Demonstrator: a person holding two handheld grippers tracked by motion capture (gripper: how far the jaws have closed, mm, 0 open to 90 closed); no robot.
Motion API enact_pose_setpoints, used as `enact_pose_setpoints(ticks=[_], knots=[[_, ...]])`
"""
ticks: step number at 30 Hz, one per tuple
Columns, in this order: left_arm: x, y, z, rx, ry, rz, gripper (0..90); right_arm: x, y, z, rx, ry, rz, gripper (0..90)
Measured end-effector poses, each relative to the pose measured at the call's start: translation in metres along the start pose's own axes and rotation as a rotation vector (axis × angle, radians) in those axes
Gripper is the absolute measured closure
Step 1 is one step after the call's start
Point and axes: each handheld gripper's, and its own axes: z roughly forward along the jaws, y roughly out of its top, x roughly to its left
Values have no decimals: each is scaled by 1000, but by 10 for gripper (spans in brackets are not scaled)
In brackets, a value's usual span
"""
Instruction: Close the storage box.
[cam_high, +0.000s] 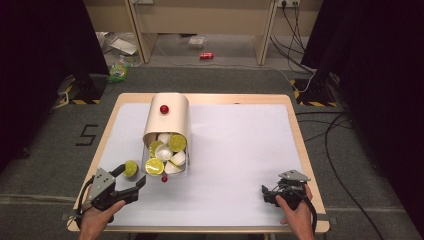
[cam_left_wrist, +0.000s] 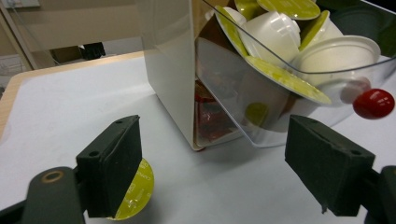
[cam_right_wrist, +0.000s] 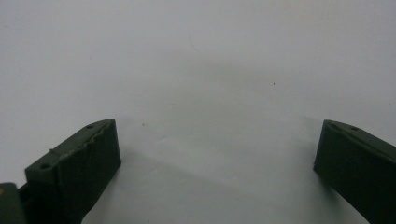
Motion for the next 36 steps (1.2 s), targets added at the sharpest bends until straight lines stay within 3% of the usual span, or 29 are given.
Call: enact_pose_setpoints(ticks=[16,36], knots=[[1,6,6,-1,44,-29,146,0,0,0,0,1,1,6],[7,13,17,13,60,-49,144,0,0,0,-2,2,0,5]])
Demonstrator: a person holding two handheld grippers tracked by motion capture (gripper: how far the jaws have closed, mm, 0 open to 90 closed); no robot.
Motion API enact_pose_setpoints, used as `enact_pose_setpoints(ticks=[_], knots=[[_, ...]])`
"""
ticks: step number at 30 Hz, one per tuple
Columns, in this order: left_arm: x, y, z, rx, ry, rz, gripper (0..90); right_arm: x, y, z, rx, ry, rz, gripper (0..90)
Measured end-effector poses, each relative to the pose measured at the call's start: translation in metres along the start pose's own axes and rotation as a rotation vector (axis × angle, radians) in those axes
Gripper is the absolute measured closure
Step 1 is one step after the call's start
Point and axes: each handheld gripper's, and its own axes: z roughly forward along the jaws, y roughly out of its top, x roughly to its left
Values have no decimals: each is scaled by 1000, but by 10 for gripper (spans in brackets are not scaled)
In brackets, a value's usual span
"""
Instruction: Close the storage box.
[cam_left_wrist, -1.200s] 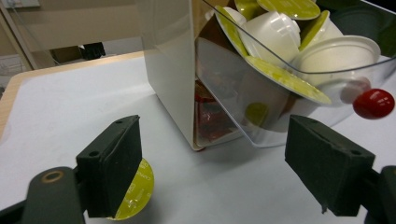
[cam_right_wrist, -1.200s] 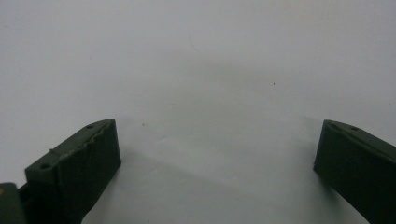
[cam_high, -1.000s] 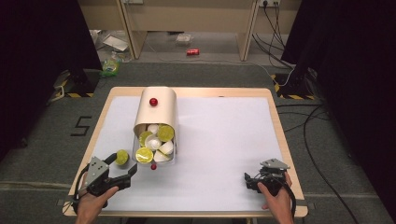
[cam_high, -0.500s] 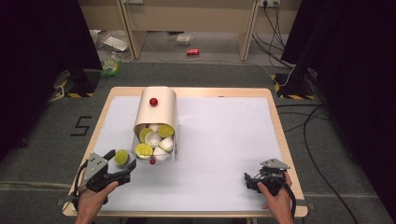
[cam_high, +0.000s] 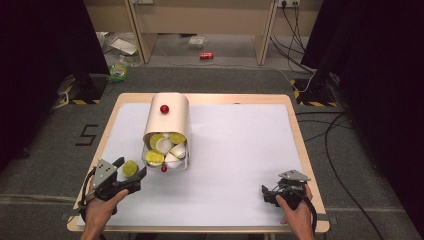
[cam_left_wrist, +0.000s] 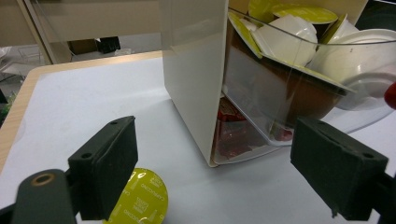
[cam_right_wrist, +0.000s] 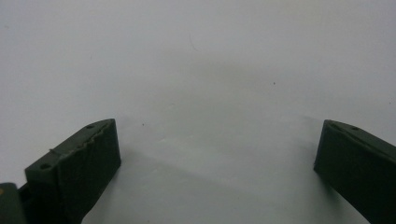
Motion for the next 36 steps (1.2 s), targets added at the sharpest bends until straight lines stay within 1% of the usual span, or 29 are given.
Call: enact_pose_setpoints(ticks=[8,15,20,29,36], knots=[[1,2,5,3,5,-11,144,0,0,0,0,0,0,5],[3,6,11,7,12,-3,144,0,0,0,0,0,0,5],[3,7,15,8,5,-8,144,0,0,0,0,0,0,5],[4,12,23,12,-1,-6,144,0,0,0,1,0,3,5],[6,12,28,14,-3,-20,143,0,0,0,0,0,0,5]])
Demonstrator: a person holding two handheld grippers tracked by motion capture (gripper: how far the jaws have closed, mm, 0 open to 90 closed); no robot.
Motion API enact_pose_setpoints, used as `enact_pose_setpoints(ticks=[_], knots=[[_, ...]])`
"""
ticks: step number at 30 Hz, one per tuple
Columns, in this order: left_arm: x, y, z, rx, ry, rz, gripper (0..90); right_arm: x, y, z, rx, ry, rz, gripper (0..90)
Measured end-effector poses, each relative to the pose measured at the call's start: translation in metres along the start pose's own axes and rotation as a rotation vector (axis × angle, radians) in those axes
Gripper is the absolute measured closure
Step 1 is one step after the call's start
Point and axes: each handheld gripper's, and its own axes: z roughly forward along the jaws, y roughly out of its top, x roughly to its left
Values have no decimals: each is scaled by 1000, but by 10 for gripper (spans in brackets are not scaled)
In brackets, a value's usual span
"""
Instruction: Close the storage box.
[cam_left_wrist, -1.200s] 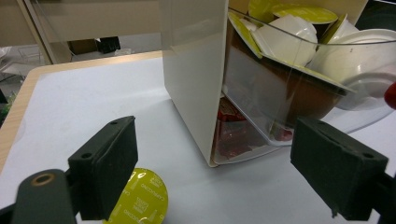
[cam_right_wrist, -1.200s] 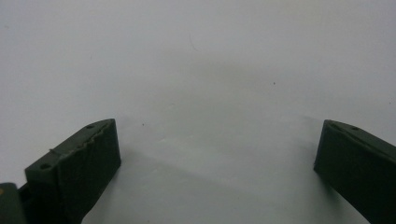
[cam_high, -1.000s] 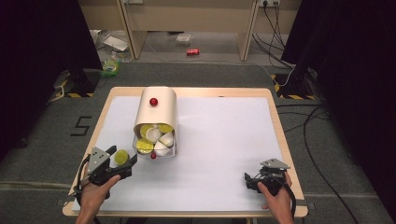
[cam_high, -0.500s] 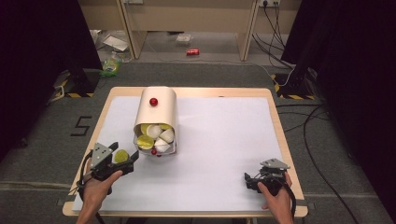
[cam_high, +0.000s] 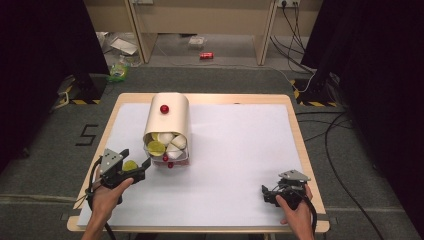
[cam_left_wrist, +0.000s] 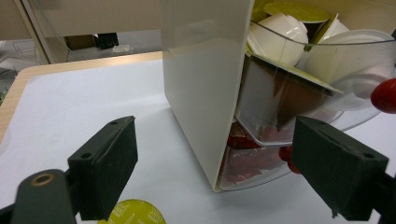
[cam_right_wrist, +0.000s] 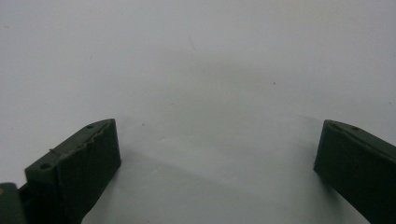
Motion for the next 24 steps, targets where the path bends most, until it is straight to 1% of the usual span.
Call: enact_pose_setpoints(ticks=[7,16,20,24], knots=[[1,2,6,6,7,1,143,0,0,0,1,0,3,5],[2,2,9,11,10,-3,143,0,0,0,0,0,0,5],[3,4,12,13,17,-3,144,0,0,0,0,0,1,5],[4,5,15,14,21,-12,145,0,0,0,0,0,0,5]])
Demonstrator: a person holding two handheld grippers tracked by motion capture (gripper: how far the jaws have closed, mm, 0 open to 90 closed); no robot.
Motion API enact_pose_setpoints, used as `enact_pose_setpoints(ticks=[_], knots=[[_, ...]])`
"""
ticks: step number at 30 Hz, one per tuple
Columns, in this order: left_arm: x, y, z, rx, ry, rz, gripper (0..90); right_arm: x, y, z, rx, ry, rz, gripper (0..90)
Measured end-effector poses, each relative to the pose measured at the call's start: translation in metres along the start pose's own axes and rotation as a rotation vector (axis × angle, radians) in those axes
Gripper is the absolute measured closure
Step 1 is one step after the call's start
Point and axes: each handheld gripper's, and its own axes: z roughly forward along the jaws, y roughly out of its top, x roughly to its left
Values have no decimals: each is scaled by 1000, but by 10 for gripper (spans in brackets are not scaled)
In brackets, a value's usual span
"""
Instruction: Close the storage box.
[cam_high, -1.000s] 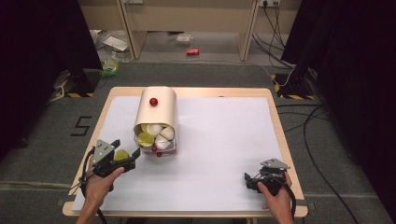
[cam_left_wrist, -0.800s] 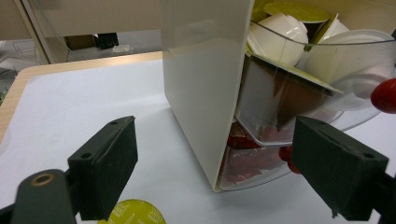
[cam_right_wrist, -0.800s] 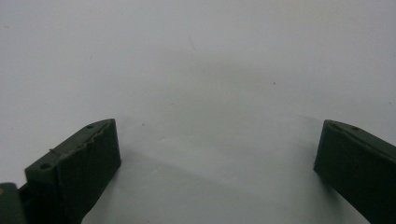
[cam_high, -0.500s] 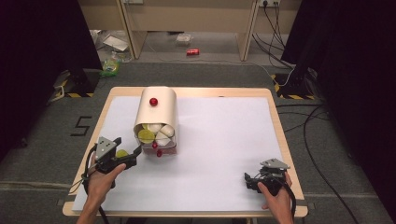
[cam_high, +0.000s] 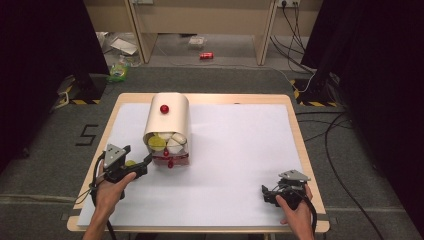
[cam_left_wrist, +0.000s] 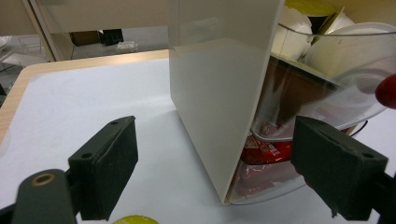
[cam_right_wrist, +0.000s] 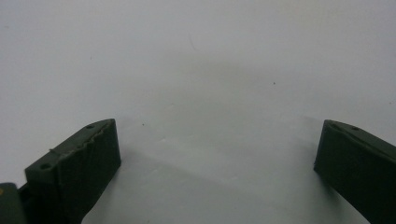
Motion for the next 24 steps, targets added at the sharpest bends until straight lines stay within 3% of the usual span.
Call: enact_pose_setpoints(ticks=[14,24], knots=[[1,1,2,4,-1,-8,125,0,0,0,0,0,0,5],[2,0,8,15,37,-14,53,1,0,-1,-4,-8,-7,10]])
